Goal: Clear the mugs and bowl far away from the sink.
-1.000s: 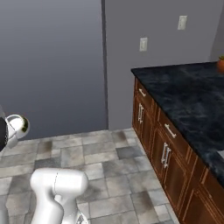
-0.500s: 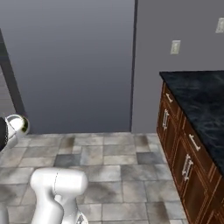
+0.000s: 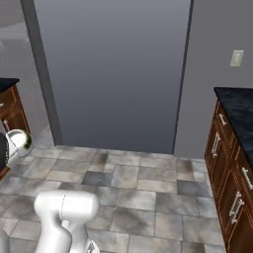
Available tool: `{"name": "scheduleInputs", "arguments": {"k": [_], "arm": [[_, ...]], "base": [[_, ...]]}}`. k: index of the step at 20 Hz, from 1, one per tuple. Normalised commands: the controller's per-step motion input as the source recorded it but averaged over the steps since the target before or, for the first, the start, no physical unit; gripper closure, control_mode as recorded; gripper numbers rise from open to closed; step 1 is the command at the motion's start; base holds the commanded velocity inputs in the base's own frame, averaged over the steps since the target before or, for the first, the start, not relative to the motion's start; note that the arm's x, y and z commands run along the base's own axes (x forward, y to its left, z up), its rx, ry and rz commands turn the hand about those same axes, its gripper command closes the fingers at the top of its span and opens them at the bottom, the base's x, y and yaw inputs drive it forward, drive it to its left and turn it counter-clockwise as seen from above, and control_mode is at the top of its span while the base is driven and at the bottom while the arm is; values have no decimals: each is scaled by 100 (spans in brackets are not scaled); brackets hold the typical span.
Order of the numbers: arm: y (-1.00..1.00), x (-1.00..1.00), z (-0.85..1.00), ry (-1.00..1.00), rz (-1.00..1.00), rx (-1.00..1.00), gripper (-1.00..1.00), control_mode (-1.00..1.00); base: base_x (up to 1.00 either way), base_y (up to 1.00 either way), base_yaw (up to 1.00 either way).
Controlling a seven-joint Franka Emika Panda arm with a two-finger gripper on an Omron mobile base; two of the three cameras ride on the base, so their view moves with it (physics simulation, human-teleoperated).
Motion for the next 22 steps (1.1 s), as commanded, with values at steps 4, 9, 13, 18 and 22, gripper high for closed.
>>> {"name": "scheduleInputs", "arguments": {"k": [4,9,13,18,22], "arm": [[0,0,0,0,0,0,100,100],[0,0,0,0,0,0,100,100],[0,0,0,0,0,0,100,100],[0,0,0,0,0,0,100,100],[0,0,0,0,0,0,100,100]], "base": [[9,0,32],[18,0,31],[24,1,30],[25,2,29],[31,3,29]]}}
